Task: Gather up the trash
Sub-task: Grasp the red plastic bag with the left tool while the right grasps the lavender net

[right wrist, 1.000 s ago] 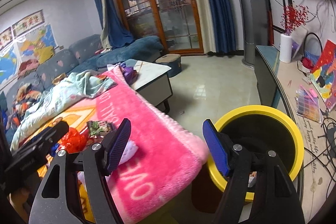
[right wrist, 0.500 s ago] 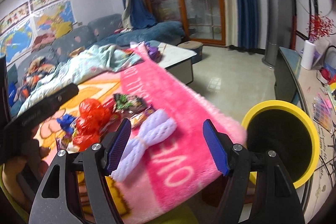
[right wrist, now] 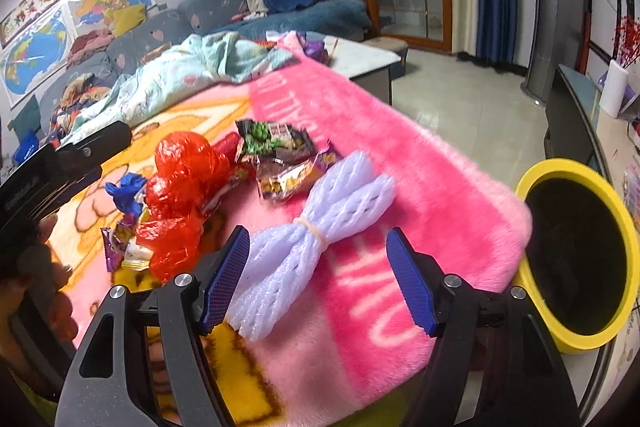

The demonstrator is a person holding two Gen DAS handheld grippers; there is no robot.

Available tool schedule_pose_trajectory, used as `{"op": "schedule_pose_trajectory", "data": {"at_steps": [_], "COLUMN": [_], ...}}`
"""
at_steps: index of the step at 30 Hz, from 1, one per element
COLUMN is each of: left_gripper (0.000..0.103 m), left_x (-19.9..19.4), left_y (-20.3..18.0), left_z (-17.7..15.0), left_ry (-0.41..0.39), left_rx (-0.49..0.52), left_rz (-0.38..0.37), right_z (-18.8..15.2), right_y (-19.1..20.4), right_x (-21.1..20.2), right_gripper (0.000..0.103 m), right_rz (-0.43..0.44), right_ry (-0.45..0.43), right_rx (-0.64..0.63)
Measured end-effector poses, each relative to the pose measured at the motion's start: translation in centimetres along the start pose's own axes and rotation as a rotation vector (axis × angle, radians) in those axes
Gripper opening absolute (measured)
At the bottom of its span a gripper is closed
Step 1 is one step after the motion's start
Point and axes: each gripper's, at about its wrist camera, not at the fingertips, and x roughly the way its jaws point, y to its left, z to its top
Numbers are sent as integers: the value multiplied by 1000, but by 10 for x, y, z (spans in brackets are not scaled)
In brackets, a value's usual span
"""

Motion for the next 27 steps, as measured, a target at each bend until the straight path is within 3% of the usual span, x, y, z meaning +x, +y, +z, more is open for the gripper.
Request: {"op": "schedule_pose_trajectory", "data": {"at_steps": [4,10,13,19,21,27], "left_gripper": [71,69,68,48,33,21], "left_x": [8,23,28,39,41,37], "left_y": [-3,-13,-15,-17,-17,-23], "left_z": [-6,-20,-25,-33,-35,-36], "left_ry": [55,119,135,185,199,207], "left_rx": [19,59,71,87,90,122], "left_rz": [-39,-60,-57,-45,-39,-63], "right_z": [0,-9,-16,-15,-15,-16], "right_y": [1,1,-1,6,9,5], "right_x": [17,35,37,35,33,29], "right_gripper": [68,68,58,30,27,19], "right_rz": [12,44,68,121,118,124], "right_ry": [43,101,104,107,107,139], "right_rx": [16,30,32,1,-19,-4]}}
